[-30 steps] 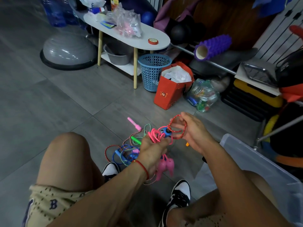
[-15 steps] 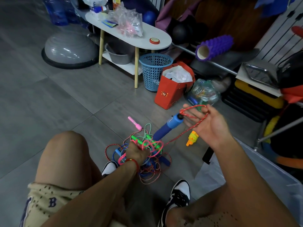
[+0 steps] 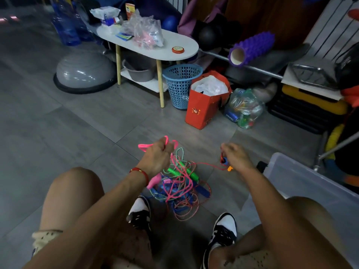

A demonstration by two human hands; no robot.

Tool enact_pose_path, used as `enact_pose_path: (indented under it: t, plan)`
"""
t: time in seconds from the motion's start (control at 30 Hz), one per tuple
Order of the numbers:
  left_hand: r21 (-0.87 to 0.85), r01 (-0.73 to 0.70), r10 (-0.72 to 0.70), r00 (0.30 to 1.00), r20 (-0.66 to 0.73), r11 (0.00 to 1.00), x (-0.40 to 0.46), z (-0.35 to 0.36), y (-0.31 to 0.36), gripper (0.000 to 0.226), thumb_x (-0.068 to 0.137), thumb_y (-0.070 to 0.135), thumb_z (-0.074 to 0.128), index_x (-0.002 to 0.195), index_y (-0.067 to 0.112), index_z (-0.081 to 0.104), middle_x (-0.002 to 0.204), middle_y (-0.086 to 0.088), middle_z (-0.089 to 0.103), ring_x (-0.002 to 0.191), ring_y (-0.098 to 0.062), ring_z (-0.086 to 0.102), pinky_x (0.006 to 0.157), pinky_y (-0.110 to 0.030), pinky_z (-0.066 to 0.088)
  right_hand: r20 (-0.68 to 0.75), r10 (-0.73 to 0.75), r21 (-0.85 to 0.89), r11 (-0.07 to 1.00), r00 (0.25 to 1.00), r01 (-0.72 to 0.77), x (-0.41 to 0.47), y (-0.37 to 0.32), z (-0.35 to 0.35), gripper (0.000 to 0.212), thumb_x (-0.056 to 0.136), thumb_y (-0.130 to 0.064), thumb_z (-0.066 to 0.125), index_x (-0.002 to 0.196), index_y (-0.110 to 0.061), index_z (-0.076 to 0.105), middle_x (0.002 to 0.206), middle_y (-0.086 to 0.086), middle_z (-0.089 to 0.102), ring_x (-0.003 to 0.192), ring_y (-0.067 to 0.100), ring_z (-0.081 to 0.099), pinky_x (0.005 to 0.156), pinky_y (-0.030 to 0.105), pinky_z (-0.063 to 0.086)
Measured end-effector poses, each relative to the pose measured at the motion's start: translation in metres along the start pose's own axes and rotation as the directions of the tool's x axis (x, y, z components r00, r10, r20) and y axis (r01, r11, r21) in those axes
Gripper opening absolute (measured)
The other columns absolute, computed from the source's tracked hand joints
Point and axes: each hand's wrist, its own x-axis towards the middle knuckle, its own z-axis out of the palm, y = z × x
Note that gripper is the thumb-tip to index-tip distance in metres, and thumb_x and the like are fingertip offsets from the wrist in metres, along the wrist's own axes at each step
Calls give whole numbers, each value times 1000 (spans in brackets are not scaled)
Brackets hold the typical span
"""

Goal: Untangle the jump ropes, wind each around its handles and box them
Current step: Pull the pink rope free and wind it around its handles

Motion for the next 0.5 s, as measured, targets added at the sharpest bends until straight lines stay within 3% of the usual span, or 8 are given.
enact_pose_path:
  t: [0.07,0.17,0.23,0.3,0.37,0.43,0.5]
  plan:
    - [46,-57,56,998,28,997,1,-14,21,35,105,31,45,91,4,63,62,4,65,39,1,50,45,-18,36,10,-18,-213,977,1000,20,7,11,4,41,100,-17,51,59,-13,49,60,8,51,63,22,50,60,35,41]
    - [181,-152,133,985,114,972,5,-34,51,37,105,30,46,81,7,64,67,2,67,40,3,52,46,-12,36,-20,65,-410,910,998,-67,16,32,4,35,99,-22,54,70,-4,61,86,27,63,83,29,59,70,36,39]
    - [212,-168,133,977,170,963,11,-45,66,35,103,30,49,76,13,63,64,4,64,40,1,49,45,-12,36,-43,140,-410,900,989,-145,19,40,4,32,98,-24,56,84,1,69,96,26,68,95,33,64,66,32,38]
    - [170,-134,95,971,221,976,16,-53,80,34,102,31,52,73,15,62,56,7,56,42,-6,42,42,-19,34,-3,166,-388,909,986,-154,16,37,5,31,95,-22,58,68,-7,63,76,16,62,87,29,63,54,29,33]
    - [123,-105,74,969,234,987,20,-60,96,33,101,30,54,74,14,64,51,9,51,41,-9,37,40,-19,29,94,99,-412,910,991,-52,10,18,9,24,93,-17,58,70,-11,64,74,5,61,88,25,63,56,24,37]
    - [145,-107,70,968,242,984,24,-69,110,33,101,31,55,75,14,66,50,9,50,40,-9,33,40,-19,25,229,-91,-218,965,969,142,-5,-18,17,20,95,-13,57,106,-15,73,104,-3,70,106,17,65,78,21,45]
    - [148,-108,60,953,296,983,26,-76,120,31,101,29,56,77,12,66,53,5,48,41,-10,29,41,-18,22,353,-315,167,948,881,272,-31,-66,23,28,95,-11,58,120,-19,69,117,-8,70,112,8,64,93,18,44]
